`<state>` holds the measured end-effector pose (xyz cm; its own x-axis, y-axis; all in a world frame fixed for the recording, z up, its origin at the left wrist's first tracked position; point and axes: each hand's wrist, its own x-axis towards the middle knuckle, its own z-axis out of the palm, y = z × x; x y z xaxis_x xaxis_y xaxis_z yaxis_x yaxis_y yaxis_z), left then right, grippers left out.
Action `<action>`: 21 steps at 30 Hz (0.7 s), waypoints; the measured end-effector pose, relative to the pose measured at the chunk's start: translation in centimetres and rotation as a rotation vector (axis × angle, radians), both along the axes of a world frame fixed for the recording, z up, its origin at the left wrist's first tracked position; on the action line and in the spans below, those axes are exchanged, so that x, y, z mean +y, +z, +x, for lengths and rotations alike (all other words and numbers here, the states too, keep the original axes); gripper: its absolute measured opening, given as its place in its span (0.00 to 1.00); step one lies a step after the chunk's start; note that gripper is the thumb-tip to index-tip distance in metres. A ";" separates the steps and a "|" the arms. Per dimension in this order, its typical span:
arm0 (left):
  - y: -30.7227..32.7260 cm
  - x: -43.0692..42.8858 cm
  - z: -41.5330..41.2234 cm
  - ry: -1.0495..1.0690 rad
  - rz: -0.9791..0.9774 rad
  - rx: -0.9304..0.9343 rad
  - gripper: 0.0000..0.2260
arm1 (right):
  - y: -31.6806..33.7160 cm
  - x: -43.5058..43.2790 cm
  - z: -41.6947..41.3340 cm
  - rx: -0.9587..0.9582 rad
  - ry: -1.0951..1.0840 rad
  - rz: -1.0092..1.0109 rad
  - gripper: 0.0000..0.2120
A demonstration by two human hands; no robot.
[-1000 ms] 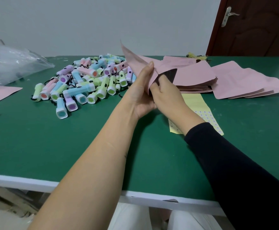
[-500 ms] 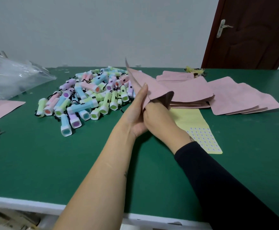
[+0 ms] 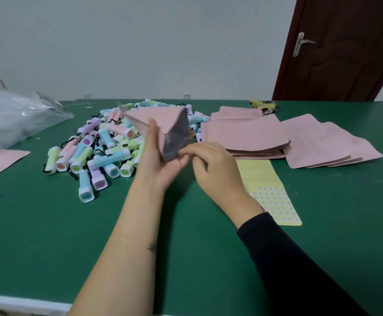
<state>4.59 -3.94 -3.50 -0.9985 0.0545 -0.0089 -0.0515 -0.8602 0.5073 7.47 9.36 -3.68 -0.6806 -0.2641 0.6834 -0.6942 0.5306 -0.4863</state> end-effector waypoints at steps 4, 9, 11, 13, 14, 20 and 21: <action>0.0 -2.8 -0.2 0.053 0.201 -0.076 0.35 | -1.0 0.8 -1.7 -0.196 -0.134 -0.104 0.17; -0.1 -2.2 0.2 -0.037 0.237 -0.052 0.40 | -2.3 0.7 -4.9 -0.284 -0.290 0.136 0.17; 0.0 -2.1 0.1 -0.042 0.207 -0.033 0.39 | -1.9 -0.4 -6.2 -0.279 -0.311 0.195 0.17; 0.2 -1.9 0.0 -0.047 0.191 -0.019 0.39 | -1.6 -2.1 -7.5 -0.312 -0.313 0.314 0.17; 0.3 -1.9 0.0 -0.055 0.197 -0.016 0.39 | -1.4 -3.1 -8.1 -0.332 -0.320 0.418 0.16; 0.2 -1.9 0.3 -0.092 0.221 0.015 0.39 | -1.4 -6.7 -9.4 -0.229 -0.585 0.918 0.13; 0.2 -1.9 0.3 -0.091 0.223 0.012 0.39 | -1.8 -7.0 -9.3 -0.220 -0.593 0.884 0.13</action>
<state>4.92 -5.83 -3.29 -0.9893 0.1434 0.0252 -0.1289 -0.9432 0.3062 -1.88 2.33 -5.50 -0.9462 -0.1920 0.2606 -0.1567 0.9762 0.1501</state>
